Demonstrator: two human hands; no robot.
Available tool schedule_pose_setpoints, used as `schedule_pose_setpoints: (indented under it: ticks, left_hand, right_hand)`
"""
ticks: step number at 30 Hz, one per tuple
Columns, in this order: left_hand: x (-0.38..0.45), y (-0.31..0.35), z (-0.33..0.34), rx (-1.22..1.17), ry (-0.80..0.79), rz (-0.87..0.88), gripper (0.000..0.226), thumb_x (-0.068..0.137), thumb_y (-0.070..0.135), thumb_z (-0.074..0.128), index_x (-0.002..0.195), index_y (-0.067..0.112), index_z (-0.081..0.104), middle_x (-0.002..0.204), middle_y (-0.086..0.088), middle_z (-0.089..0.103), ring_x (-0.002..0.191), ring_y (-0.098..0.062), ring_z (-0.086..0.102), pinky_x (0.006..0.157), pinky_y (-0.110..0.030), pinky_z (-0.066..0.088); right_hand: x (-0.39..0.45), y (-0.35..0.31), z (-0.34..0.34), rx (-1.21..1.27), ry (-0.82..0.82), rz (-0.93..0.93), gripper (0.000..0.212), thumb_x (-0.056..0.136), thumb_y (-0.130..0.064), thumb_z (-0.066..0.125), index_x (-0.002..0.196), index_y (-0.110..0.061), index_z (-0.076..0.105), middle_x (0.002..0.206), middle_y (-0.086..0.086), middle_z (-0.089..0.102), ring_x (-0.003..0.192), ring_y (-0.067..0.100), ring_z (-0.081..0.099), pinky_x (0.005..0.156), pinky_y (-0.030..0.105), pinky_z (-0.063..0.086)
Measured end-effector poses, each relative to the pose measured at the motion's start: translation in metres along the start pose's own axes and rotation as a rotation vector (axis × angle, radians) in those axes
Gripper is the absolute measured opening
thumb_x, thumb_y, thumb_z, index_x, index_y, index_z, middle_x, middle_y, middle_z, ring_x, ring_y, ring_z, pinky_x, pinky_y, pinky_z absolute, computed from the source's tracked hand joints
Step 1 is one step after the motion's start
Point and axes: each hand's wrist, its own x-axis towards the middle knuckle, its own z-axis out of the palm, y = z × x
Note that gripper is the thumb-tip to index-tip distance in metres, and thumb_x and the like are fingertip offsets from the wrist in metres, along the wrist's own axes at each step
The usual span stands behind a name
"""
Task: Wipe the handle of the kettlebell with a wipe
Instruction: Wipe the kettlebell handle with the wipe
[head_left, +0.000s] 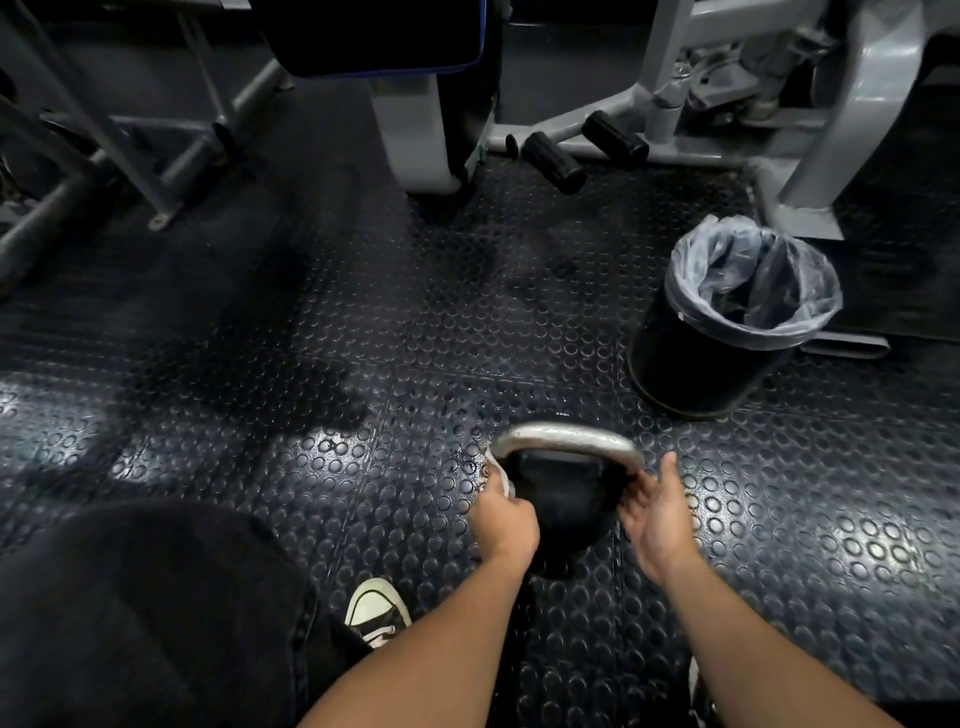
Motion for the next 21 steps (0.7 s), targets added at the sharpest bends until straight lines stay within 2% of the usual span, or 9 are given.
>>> schedule_pose_setpoints:
  ticks: [2,6,9,11,13,14,16,19,21]
  left_hand:
    - [-0.001,0.009,0.001,-0.007,0.011,-0.036,0.055,0.092,-0.001,0.043,0.139,0.021,0.060,0.111,-0.011,0.070,0.101,-0.033,0.067,0.094,-0.047,0.057]
    - [-0.018,0.020,0.006,0.006,0.024,-0.017,0.060,0.099,0.001,0.040,0.154,0.025,0.044,0.128,-0.013,0.065,0.114,-0.033,0.064,0.099,-0.041,0.052]
    - [-0.019,0.016,0.018,-0.002,0.027,-0.028,0.056,0.097,0.003,0.041,0.150,0.022,0.048,0.116,-0.013,0.063,0.111,-0.036,0.064,0.097,-0.041,0.052]
    - [-0.013,0.025,0.023,-0.133,0.069,-0.121,0.046,0.094,0.002,0.044,0.136,0.014,0.058,0.115,-0.016,0.067,0.108,-0.038,0.065,0.095,-0.039,0.053]
    - [-0.008,0.037,0.023,-0.317,0.113,-0.222,0.026,0.090,-0.001,0.046,0.108,0.005,0.064,0.100,-0.014,0.070,0.096,-0.035,0.066,0.087,-0.035,0.051]
    - [-0.006,0.041,0.021,-0.393,0.124,-0.261,0.019,0.091,-0.002,0.046,0.096,0.005,0.063,0.091,-0.010,0.068,0.089,-0.032,0.064,0.083,-0.033,0.050]
    - [-0.002,0.046,0.015,-0.511,0.155,-0.321,0.021,0.094,-0.001,0.046,0.086,0.010,0.061,0.082,-0.005,0.065,0.083,-0.028,0.058,0.081,-0.031,0.047]
    - [0.009,0.042,0.009,-0.617,0.164,-0.403,0.020,0.096,0.002,0.055,0.097,0.009,0.073,0.092,-0.011,0.073,0.083,-0.027,0.061,0.085,-0.033,0.054]
    - [0.012,0.041,0.005,-0.654,0.153,-0.435,0.022,0.095,0.004,0.061,0.113,0.006,0.074,0.105,-0.013,0.073,0.096,-0.031,0.067,0.094,-0.039,0.057]
  right_hand:
    - [-0.001,-0.001,0.000,0.000,0.001,0.000,0.084,0.095,-0.068,0.028,0.150,-0.004,0.034,0.151,0.014,0.043,0.143,0.025,0.036,0.118,0.039,0.026]
    - [-0.002,-0.002,0.001,-0.003,-0.005,-0.003,0.083,0.096,-0.067,0.029,0.149,-0.004,0.036,0.150,0.014,0.045,0.142,0.025,0.038,0.118,0.039,0.026]
    - [-0.002,0.000,0.002,-0.002,-0.006,-0.001,0.082,0.096,-0.067,0.030,0.149,-0.005,0.037,0.150,0.013,0.046,0.141,0.024,0.039,0.118,0.038,0.028]
    - [-0.002,-0.001,0.001,-0.013,-0.009,-0.005,0.080,0.096,-0.066,0.031,0.149,-0.006,0.037,0.149,0.013,0.047,0.141,0.024,0.039,0.119,0.039,0.027]
    - [-0.003,-0.003,0.001,-0.023,-0.006,-0.007,0.079,0.097,-0.065,0.030,0.148,-0.006,0.038,0.148,0.013,0.047,0.141,0.024,0.039,0.118,0.039,0.027]
    - [-0.003,-0.003,0.001,-0.029,-0.005,-0.005,0.078,0.097,-0.065,0.030,0.148,-0.006,0.038,0.148,0.013,0.047,0.141,0.025,0.039,0.118,0.039,0.027]
    - [-0.003,-0.004,0.001,-0.028,-0.007,-0.004,0.077,0.098,-0.064,0.030,0.149,-0.005,0.037,0.148,0.013,0.047,0.141,0.025,0.039,0.118,0.039,0.027]
    - [-0.002,-0.003,0.001,-0.008,-0.013,-0.003,0.077,0.098,-0.063,0.032,0.148,-0.006,0.037,0.147,0.013,0.048,0.139,0.025,0.042,0.116,0.039,0.029]
    - [-0.002,-0.003,0.000,-0.001,-0.013,-0.001,0.076,0.098,-0.062,0.033,0.148,-0.005,0.037,0.146,0.013,0.049,0.139,0.025,0.042,0.117,0.039,0.029]
